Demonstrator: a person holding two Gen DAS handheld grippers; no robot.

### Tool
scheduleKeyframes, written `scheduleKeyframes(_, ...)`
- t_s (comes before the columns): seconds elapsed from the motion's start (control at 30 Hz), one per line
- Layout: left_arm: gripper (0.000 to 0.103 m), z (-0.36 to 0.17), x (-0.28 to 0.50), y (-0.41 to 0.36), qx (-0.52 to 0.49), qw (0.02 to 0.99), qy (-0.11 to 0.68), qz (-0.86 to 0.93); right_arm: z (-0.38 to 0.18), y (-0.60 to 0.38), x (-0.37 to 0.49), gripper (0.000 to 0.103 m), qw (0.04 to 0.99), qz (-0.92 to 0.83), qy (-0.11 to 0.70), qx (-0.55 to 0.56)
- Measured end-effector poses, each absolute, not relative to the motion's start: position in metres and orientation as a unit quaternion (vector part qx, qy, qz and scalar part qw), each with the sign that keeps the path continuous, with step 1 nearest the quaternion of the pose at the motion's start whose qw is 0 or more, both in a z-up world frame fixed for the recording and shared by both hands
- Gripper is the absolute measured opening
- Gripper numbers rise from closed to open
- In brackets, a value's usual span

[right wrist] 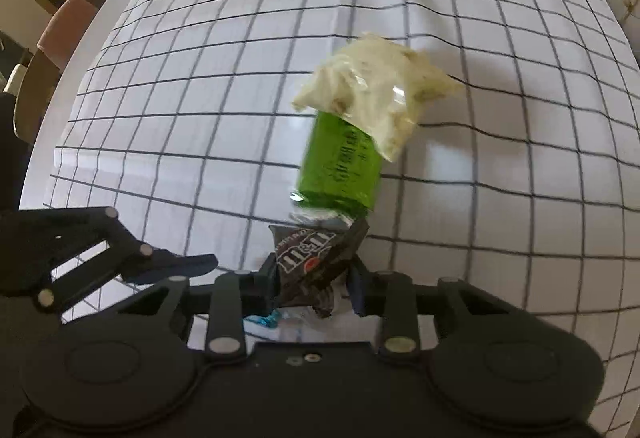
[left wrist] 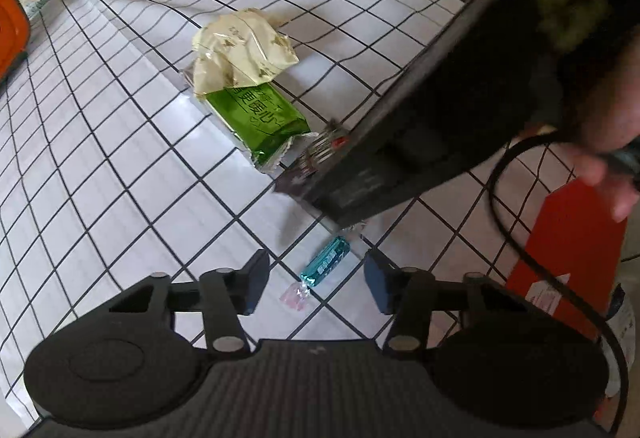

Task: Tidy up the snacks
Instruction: 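Grip the small blue wrapped candy with the left tool while the right tool grips the brown M&M's packet, then carry the blue candy with the left tool while the right tool carries the M&M's packet into the box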

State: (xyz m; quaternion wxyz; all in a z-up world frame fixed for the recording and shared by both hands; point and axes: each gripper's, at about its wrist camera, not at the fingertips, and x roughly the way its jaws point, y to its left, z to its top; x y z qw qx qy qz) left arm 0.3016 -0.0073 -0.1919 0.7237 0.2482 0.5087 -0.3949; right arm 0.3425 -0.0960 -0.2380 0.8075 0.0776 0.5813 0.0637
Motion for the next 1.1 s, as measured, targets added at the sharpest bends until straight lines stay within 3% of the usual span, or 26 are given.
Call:
scheduleKeyframes(0.2, 0.035, -0.2, 0.299, -0.014, 0.26, 0.718, 0.507, -0.399, -0.238, -0.122, 0.327, 0.033, 0.802, 0.051, 0.588, 0.095)
scheduleKeyframes(0.33, 0.012, -0.201, 0.298, -0.013, 0.267, 0.725, 0.499, -0.393, -0.235, -0.121, 0.32, 0.033, 0.804, 0.049, 0.585, 0.094)
scheduleKeyframes(1.1, 0.011, -0.131, 0.298, 0.03, 0.176, 0.822, 0.467, -0.274, -0.168, -0.148, 0.265, 0.033, 0.842, 0.065, 0.521, 0.123)
